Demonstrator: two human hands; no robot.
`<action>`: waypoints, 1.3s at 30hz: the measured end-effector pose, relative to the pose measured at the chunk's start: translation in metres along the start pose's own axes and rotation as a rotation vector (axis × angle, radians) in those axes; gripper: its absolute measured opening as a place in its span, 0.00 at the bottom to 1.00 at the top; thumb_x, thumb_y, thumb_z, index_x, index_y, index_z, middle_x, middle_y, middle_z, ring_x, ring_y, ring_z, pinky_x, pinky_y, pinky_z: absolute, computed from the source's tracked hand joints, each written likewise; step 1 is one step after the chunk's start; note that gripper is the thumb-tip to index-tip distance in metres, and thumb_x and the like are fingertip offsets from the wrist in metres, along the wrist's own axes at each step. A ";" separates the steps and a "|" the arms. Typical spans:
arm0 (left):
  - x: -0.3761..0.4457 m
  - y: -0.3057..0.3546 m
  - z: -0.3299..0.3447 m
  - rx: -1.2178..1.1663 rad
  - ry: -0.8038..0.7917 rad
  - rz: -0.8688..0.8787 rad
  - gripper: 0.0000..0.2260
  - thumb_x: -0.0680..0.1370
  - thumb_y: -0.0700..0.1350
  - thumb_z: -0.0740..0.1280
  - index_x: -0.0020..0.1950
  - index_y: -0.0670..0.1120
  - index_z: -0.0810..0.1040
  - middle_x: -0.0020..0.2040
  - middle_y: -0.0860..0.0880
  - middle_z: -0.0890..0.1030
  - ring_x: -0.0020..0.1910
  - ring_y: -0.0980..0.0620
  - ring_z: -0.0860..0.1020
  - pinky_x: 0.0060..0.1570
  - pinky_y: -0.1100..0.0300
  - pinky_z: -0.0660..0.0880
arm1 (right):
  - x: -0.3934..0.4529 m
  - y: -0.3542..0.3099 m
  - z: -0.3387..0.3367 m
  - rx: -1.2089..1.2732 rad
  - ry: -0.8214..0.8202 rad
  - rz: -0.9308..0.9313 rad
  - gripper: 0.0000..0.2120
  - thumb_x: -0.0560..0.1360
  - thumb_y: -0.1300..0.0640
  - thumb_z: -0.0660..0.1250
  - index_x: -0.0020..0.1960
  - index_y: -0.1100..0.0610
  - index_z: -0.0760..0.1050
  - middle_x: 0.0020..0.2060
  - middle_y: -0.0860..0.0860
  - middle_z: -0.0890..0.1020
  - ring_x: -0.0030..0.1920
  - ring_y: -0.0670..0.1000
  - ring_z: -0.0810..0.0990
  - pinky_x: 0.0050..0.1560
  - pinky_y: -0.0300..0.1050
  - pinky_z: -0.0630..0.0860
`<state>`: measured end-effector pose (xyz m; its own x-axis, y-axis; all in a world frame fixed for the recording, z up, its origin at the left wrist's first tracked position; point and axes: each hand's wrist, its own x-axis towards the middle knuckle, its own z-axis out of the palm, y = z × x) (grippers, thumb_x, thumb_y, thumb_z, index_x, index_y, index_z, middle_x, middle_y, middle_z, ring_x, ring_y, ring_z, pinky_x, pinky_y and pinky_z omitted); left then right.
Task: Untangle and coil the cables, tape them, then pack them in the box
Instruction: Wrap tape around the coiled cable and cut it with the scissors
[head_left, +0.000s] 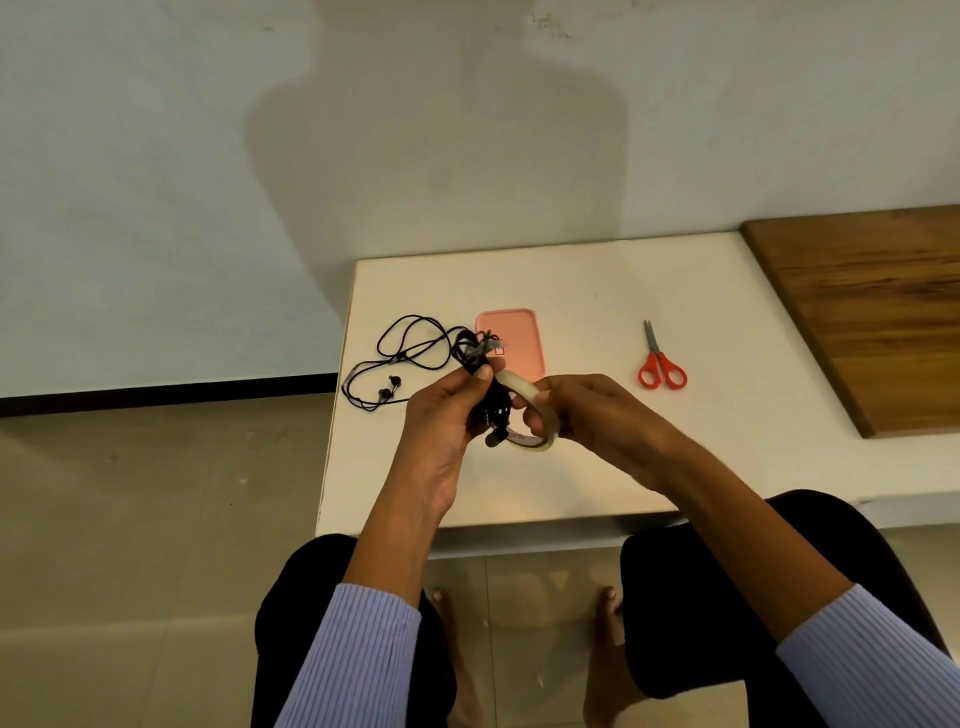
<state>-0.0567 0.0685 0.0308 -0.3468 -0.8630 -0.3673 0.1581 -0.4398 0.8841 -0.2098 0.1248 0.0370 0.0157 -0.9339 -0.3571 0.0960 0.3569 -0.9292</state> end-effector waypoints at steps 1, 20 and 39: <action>0.000 -0.001 0.002 0.030 -0.004 0.016 0.08 0.78 0.41 0.64 0.51 0.45 0.82 0.43 0.43 0.83 0.44 0.49 0.79 0.40 0.60 0.75 | 0.001 0.002 0.003 -0.043 0.049 -0.006 0.15 0.79 0.62 0.53 0.46 0.61 0.79 0.33 0.53 0.77 0.37 0.48 0.75 0.51 0.44 0.74; -0.003 0.008 -0.006 -0.082 -0.114 -0.154 0.08 0.79 0.44 0.62 0.48 0.48 0.81 0.41 0.47 0.83 0.39 0.51 0.80 0.41 0.56 0.74 | 0.000 0.007 -0.001 -0.042 0.115 -0.069 0.10 0.75 0.55 0.67 0.48 0.61 0.83 0.40 0.54 0.84 0.43 0.47 0.80 0.50 0.41 0.75; -0.007 -0.001 0.014 0.076 0.101 0.068 0.07 0.78 0.41 0.65 0.49 0.50 0.82 0.42 0.51 0.82 0.41 0.56 0.77 0.36 0.68 0.73 | 0.006 0.008 0.012 -0.072 0.169 -0.074 0.15 0.78 0.61 0.56 0.40 0.66 0.77 0.32 0.52 0.80 0.35 0.47 0.77 0.50 0.46 0.76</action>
<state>-0.0675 0.0783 0.0364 -0.2423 -0.9124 -0.3300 0.1057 -0.3629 0.9258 -0.1966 0.1213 0.0288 -0.1563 -0.9433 -0.2929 0.0188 0.2936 -0.9557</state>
